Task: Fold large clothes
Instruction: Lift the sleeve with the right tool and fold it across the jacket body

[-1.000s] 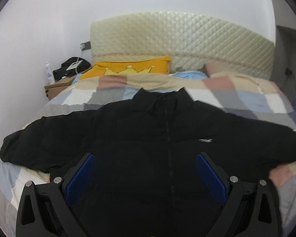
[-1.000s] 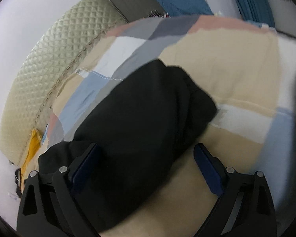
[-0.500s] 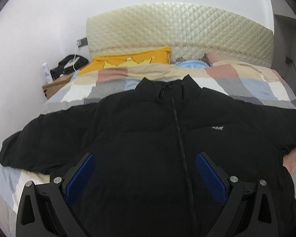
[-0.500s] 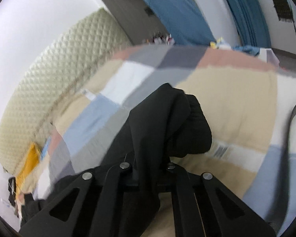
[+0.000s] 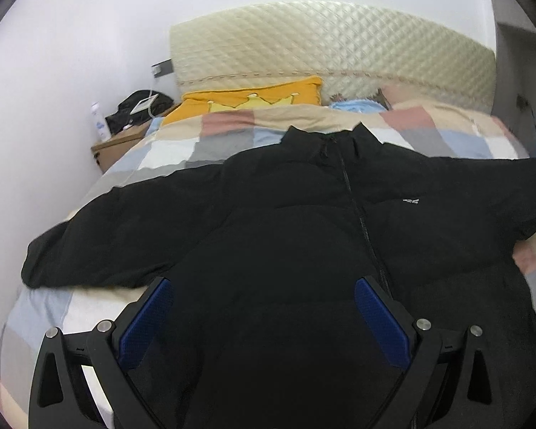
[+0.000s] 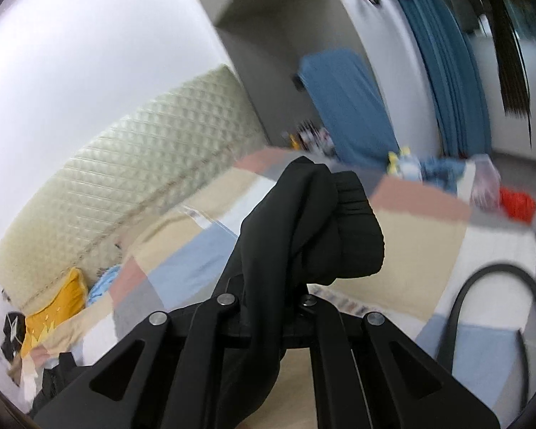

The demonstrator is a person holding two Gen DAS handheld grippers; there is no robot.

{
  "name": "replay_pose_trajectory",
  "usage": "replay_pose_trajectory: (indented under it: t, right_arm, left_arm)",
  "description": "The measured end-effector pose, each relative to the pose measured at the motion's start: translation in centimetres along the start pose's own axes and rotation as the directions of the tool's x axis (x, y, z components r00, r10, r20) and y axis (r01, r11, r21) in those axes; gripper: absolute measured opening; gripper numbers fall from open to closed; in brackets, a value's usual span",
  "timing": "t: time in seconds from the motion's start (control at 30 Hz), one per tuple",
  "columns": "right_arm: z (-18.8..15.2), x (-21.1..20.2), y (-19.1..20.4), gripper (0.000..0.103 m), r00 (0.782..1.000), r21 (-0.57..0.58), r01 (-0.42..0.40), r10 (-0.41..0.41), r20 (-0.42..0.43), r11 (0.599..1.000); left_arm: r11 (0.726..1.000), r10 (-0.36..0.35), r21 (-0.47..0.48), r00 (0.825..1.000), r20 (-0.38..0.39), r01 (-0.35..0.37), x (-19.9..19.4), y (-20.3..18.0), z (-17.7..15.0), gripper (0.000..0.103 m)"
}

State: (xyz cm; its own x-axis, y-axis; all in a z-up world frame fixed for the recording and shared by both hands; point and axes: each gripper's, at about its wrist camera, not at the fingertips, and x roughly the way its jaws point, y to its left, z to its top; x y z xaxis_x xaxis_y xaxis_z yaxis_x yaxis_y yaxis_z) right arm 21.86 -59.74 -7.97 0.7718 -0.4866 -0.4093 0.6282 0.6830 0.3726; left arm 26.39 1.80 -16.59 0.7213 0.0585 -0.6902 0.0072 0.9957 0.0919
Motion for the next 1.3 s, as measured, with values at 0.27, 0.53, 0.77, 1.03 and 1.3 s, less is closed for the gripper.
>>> replay_pose_trajectory:
  t: [0.27, 0.53, 0.77, 1.03, 1.3]
  right_arm:
    - [2.6, -7.7, 7.4, 0.006, 0.996, -0.105, -0.064, 0.071, 0.057, 0.992]
    - [3.9, -15.6, 17.5, 0.006, 0.978, -0.244, -0.149, 0.179, 0.105, 0.958]
    - [0.9, -20.6, 26.0, 0.006, 0.957, -0.321, -0.233, 0.276, 0.094, 0.918]
    - [-6.5, -22.7, 34.7, 0.007, 0.928, -0.432, -0.326, 0.372, 0.025, 0.841]
    - [-19.9, -22.6, 43.0, 0.008, 0.859, -0.450, -0.500, 0.489, -0.151, 0.740]
  left_arm:
    - [1.000, -0.002, 0.001, 0.998, 0.068, 0.002, -5.9, 3.5, -1.5, 0.103]
    - [0.995, -0.066, -0.066, 0.992, 0.112, 0.074, -9.1, 6.2, -2.5, 0.103]
    - [0.995, -0.087, -0.044, 0.989, 0.121, 0.093, -10.3, 6.6, -3.6, 0.103]
    - [0.992, -0.089, -0.075, 0.985, 0.148, 0.101, -12.4, 10.0, -4.1, 0.103]
    - [0.944, -0.055, -0.310, 0.980, 0.193, 0.114, -12.4, 18.6, -4.0, 0.103]
